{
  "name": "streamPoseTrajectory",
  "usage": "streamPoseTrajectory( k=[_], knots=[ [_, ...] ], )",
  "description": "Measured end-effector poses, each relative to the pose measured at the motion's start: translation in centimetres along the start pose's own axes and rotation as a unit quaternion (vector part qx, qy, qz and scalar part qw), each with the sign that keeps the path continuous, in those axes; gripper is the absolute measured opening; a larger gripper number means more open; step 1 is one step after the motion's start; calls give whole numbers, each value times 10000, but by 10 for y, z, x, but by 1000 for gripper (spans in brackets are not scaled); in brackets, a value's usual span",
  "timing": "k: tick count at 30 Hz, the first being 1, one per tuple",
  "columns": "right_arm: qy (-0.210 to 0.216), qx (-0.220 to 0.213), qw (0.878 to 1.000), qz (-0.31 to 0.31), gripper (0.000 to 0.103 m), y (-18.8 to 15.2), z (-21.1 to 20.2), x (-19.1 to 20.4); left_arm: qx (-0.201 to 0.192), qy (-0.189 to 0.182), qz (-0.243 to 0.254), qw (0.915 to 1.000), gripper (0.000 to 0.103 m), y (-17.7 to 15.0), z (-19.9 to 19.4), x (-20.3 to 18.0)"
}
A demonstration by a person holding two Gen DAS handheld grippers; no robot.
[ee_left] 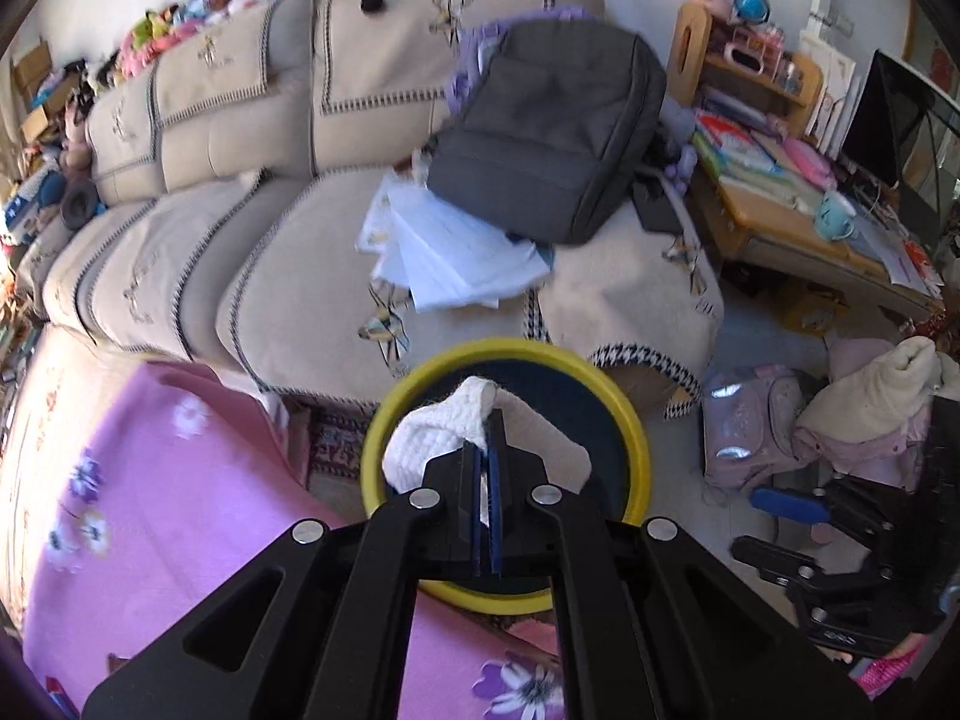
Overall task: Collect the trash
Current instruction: 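Carry the tissue over the yellow bin and open the left gripper, then grasp the brown plastic tray with the right gripper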
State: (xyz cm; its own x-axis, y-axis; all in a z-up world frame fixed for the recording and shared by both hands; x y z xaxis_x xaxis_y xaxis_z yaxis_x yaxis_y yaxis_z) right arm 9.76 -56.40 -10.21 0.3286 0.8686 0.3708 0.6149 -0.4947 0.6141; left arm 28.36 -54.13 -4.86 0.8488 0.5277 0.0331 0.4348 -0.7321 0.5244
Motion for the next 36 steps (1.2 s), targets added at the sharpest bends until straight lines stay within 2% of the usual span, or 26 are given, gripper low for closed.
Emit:
streamPoseTrajectory(
  k=[1,2,3,5,9,11,13,16,18,21,24,27,33,36],
  knots=[
    [-7,2,10000,11,42,0,0,-1,80,8,-27,10000,6,-1,11,-2],
    [-6,4,10000,26,44,-1,0,-2,158,36,-46,9999,21,-5,20,-2],
    [-15,6,10000,32,45,-1,1,-3,226,58,-51,9997,42,-7,28,-4],
    [-11,1,10000,41,45,-2,0,-4,244,165,-45,9996,58,-16,35,-4],
    [7,4,10000,45,45,-2,0,-3,229,46,-59,9997,58,-25,30,-5],
    [12,35,10000,3,46,-3,1,-1,142,-124,-164,9997,58,-28,14,-2],
    [9,88,10000,-45,46,-5,4,3,-69,-164,-242,9995,59,-31,-12,2],
    [79,206,9996,-151,47,-7,14,14,-501,-139,-414,9978,69,-41,-62,12],
    [149,300,9991,-269,47,-8,22,27,-798,36,-559,9952,75,-55,-98,24],
    [355,468,9964,-615,47,-6,37,59,-1110,269,-859,9897,79,-83,-144,44],
    [688,663,9911,-929,48,-1,54,99,-1359,619,-1320,9799,83,-124,-190,72],
    [1011,842,9823,-1334,48,4,73,150,-1505,984,-1899,9652,84,-178,-231,104],
    [1541,1209,9560,-2182,48,5,115,267,-1661,1917,-2619,9312,90,-279,-292,144],
    [1724,1431,9409,-2538,48,4,141,322,-1611,2138,-2900,9188,90,-324,-307,158]
  ],
)
Point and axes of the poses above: each gripper's, at about its wrist camera, not at the fingertips, and z roughly the way its jaws point, x to its left, y to its top, the point moved 4 cm from there along z, roughly the way its jaws point, and after that the axes turned 4 degrees about z, right-handed, at the moved point
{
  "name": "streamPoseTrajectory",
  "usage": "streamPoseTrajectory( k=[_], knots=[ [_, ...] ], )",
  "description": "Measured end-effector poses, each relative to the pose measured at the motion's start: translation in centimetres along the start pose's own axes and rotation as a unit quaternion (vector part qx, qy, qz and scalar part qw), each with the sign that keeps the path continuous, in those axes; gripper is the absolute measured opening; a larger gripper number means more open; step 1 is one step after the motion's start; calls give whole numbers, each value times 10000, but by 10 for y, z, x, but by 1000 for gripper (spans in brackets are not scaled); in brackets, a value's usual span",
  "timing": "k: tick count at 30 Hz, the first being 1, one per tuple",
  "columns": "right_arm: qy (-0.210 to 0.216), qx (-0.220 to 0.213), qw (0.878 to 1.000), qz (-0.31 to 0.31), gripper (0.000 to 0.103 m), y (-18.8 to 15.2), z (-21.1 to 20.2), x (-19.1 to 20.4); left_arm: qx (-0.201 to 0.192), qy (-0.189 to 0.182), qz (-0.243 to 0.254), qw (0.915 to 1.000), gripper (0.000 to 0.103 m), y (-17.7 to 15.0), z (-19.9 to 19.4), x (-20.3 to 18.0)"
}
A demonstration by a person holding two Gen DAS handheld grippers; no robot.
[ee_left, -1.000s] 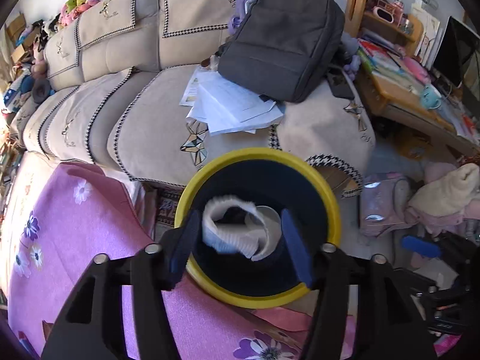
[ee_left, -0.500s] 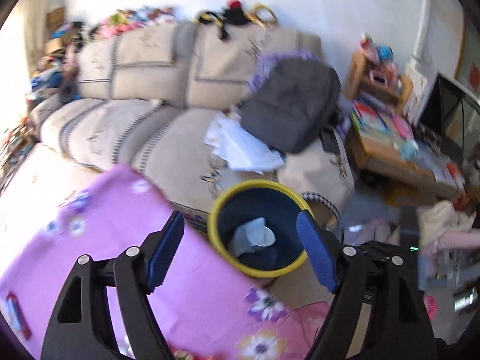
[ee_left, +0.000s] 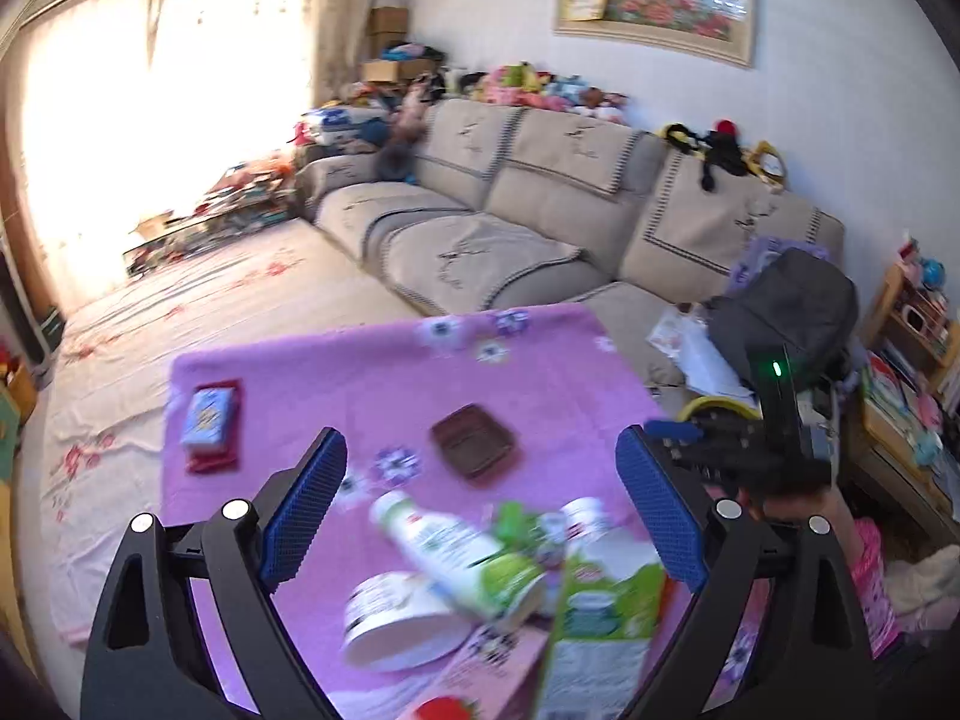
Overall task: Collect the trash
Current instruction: 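Grasp the brown plastic tray with the right gripper, then carry the tray over the yellow bin and open the right gripper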
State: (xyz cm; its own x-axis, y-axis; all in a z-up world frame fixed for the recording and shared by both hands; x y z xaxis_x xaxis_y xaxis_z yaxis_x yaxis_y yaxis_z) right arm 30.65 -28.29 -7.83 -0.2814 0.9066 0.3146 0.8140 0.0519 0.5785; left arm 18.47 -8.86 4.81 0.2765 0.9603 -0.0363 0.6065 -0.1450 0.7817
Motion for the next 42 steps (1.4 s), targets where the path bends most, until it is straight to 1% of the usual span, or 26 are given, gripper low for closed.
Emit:
streamPoseTrajectory(
  k=[4,7,9,11,13,15,17,20,21,22,23,25,28,31,34,37,38,40,42],
  knots=[
    [-90,386,9982,-459,48,26,47,29,146,188,-382,9990,90,-29,-5,47],
    [-318,755,9947,-626,48,34,81,37,166,303,-625,9974,91,-48,-5,72],
    [-450,940,9920,-720,46,35,97,41,237,368,-697,9966,91,-61,-2,82],
    [-498,1078,9902,-739,41,34,108,43,269,409,-765,9959,91,-70,1,86],
    [-551,1120,9892,-767,40,34,116,46,302,447,-767,9956,91,-77,3,88],
    [-585,1148,9886,-781,37,37,120,47,302,475,-782,9953,91,-81,7,88],
    [-678,1190,9875,-784,26,37,125,48,325,448,-789,9953,91,-82,10,87],
    [-760,1316,9853,-780,15,38,133,49,352,410,-791,9954,91,-84,13,84],
    [-757,1335,9852,-770,13,38,134,48,350,403,-782,9955,91,-85,14,83],
    [-757,1336,9852,-761,8,38,135,48,347,403,-768,9956,91,-85,14,81],
    [-792,1313,9853,-757,5,38,135,49,346,409,-753,9957,91,-87,14,80],
    [-827,1205,9867,-706,5,39,129,48,344,415,-727,9959,91,-87,14,78],
    [-741,939,9911,-580,4,45,107,44,325,410,-722,9960,91,-87,10,76],
    [-682,648,9948,-390,4,49,70,30,279,440,-661,9965,91,-87,6,74],
    [-707,327,9969,-143,4,42,25,3,230,435,-572,9972,91,-87,3,69],
    [-927,17,9953,263,4,22,-24,-43,196,377,-507,9978,92,-87,0,62],
    [-1061,-70,9933,451,4,12,-40,-63,193,361,-473,9980,92,-87,0,58],
    [-1473,-188,9858,783,4,-8,-66,-105,196,327,-426,9984,92,-87,1,52],
    [-1940,-167,9740,1162,4,-33,-85,-150,214,285,-372,9987,92,-87,2,45]
  ],
)
Point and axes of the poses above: each gripper's, at about its wrist camera, not at the fingertips, and z roughly the way its jaws point, x to its left, y to its top, the point moved 4 cm from there along z, roughly the way its jaws point, and after that the axes turned 4 degrees about z, right-handed, at the moved point
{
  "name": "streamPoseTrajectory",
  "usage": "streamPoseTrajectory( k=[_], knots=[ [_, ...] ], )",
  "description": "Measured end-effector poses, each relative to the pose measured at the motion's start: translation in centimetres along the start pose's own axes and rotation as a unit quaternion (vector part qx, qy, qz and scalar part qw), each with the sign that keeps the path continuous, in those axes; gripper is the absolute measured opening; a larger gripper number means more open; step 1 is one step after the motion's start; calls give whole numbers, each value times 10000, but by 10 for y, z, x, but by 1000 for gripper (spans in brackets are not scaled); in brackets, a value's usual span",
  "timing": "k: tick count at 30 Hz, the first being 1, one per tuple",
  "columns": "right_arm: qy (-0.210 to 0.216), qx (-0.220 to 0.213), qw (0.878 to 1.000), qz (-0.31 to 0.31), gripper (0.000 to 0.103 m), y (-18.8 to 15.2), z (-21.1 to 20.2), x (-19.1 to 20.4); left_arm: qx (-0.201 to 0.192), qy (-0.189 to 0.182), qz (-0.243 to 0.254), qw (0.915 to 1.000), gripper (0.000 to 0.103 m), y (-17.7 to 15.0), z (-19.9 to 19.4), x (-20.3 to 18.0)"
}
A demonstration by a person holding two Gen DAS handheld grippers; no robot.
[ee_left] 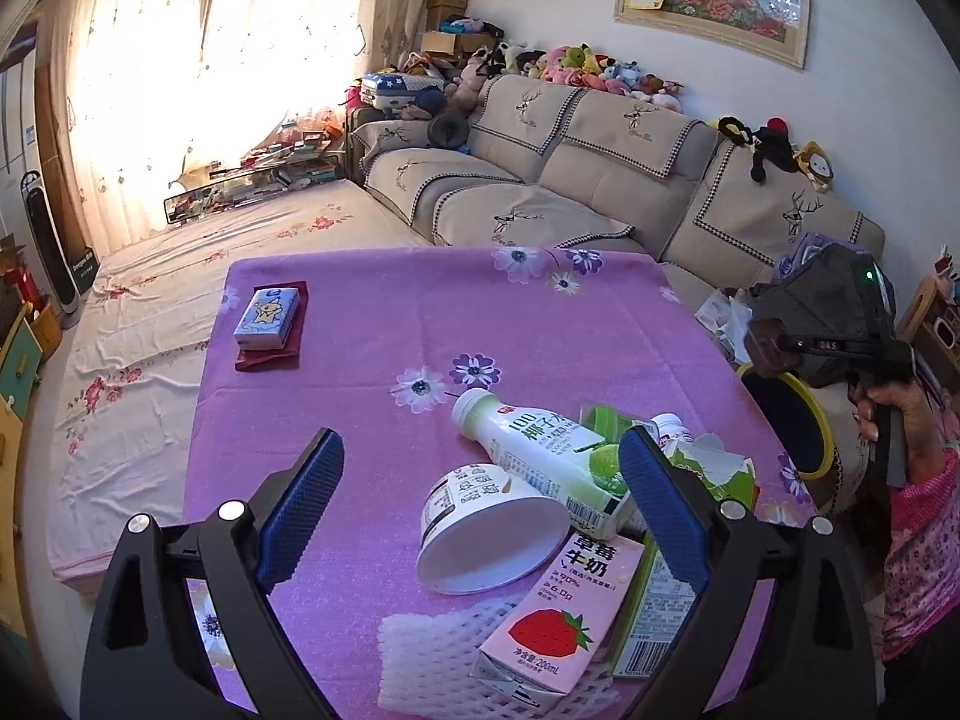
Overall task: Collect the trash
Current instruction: 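Carry the tray over the yellow bin and open the right gripper, then grasp the green Glico snack box with the left gripper and lift it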
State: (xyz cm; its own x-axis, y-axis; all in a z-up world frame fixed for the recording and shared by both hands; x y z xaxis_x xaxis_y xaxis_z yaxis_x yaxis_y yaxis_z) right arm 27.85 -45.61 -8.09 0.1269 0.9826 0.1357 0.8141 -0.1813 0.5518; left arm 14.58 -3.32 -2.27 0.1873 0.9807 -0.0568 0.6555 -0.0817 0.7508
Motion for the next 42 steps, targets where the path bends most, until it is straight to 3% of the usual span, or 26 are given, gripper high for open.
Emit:
streamPoseTrajectory(
  k=[4,8,13,15,16,17,23,29,34,42],
  knots=[
    [-657,341,9963,437,4,-27,20,-72,49,-63,129,9999,92,0,4,-17],
    [-757,620,9925,733,4,-47,46,-112,99,-114,285,9995,92,0,5,-37],
    [-771,776,9904,844,5,-54,70,-128,134,-151,567,9982,92,2,3,-61],
    [-873,772,9892,890,14,-55,75,-132,146,-196,672,9974,92,3,2,-70],
    [-921,712,9890,911,30,-57,73,-134,163,-230,738,9969,92,2,1,-75],
    [-953,632,9892,914,38,-57,71,-134,189,-274,809,9962,92,0,1,-81],
    [-940,266,9917,837,41,-63,44,-131,430,-659,1258,9889,92,-14,5,-122],
    [-561,-81,9959,707,45,-78,13,-106,839,-1056,1631,9773,92,-49,18,-162],
    [-244,-285,9981,497,47,-91,-10,-74,1243,-1206,1575,9722,92,-77,35,-169],
    [36,-499,9983,313,51,-100,-34,-41,1506,-1063,1363,9734,92,-96,48,-157]
  ],
)
Point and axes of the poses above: each gripper's, at about its wrist camera, not at the fingertips, and z roughly the way its jaws point, x to its left, y to its top, the point moved 4 cm from there along z, roughly the way its jaws point, and after that the axes turned 4 degrees about z, right-handed, at the moved point
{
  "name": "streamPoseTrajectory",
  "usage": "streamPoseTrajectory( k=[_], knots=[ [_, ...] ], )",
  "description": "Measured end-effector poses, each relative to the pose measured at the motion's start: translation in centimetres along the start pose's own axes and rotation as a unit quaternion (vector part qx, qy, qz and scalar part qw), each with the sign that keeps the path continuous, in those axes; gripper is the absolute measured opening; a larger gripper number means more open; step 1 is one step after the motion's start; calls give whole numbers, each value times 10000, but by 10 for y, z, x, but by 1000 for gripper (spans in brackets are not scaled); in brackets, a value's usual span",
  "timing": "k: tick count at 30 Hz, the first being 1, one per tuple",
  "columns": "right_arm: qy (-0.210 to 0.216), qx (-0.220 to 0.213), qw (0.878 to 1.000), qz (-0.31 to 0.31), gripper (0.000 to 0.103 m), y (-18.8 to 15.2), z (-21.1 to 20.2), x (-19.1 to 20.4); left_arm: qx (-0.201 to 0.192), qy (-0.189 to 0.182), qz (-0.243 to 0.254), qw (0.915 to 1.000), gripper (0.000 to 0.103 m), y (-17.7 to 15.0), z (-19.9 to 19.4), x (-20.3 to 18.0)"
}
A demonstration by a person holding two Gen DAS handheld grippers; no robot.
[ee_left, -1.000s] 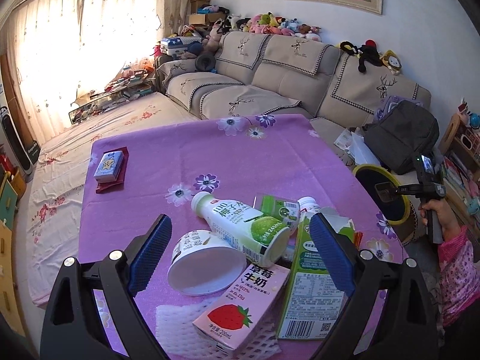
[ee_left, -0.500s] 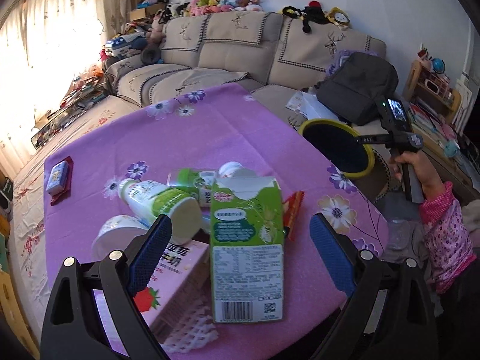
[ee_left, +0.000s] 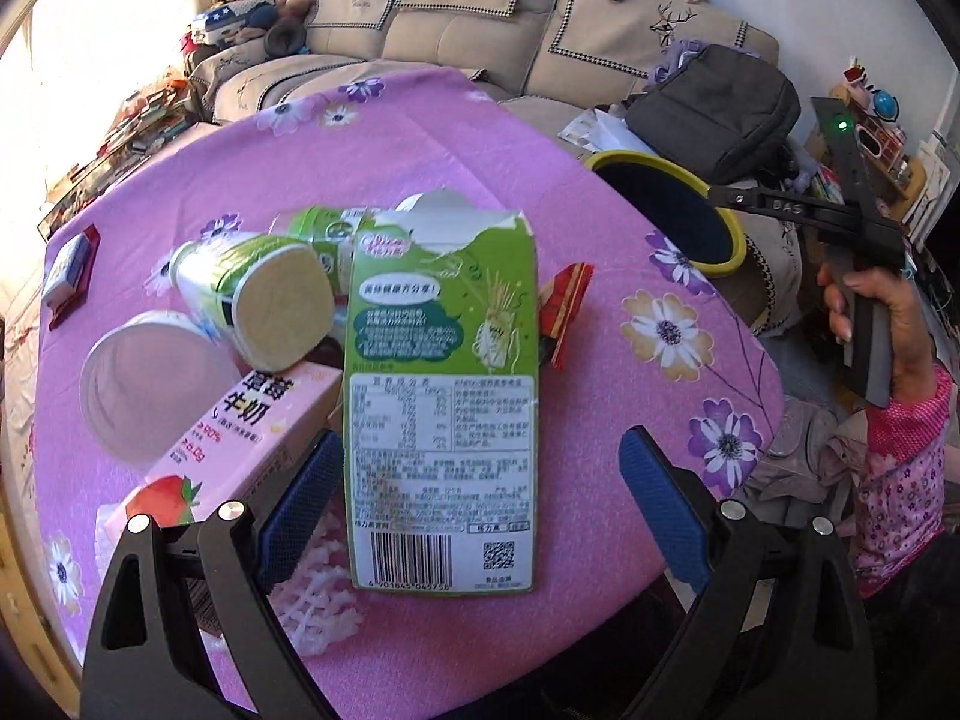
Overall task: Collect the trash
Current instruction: 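Grasp the green Glico snack box with the left gripper and lift it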
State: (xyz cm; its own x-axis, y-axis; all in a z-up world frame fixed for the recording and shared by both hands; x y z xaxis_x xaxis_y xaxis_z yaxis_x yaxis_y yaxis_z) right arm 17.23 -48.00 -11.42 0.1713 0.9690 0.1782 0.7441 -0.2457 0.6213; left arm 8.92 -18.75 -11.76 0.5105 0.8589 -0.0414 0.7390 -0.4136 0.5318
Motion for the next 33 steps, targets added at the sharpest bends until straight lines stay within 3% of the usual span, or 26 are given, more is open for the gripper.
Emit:
streamPoseTrajectory(
  k=[5,14,21,33],
  knots=[
    [148,-46,9999,24,51,-4,-6,6,244,54,-59,9997,92,-6,14,3],
    [307,-26,9995,69,52,-13,-10,9,258,397,10,9989,92,-5,28,5],
    [422,56,9991,59,54,-18,-8,13,196,166,-55,9997,92,-3,23,9],
    [488,164,9986,-85,55,-20,-1,28,345,309,74,9989,92,-7,36,11]
  ],
)
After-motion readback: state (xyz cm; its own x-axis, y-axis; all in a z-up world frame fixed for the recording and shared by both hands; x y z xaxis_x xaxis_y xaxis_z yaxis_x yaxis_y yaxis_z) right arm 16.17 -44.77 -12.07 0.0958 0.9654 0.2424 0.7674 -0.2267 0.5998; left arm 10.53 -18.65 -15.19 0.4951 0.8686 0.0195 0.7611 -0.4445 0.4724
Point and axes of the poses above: each gripper's, at about its wrist camera, not at the fingertips, and z roughly the way its jaws point, x to its left, y to its top, the point moved 4 cm from there along z, roughly the way its jaws point, and after that the axes turned 4 degrees about z, right-handed, at the moved point
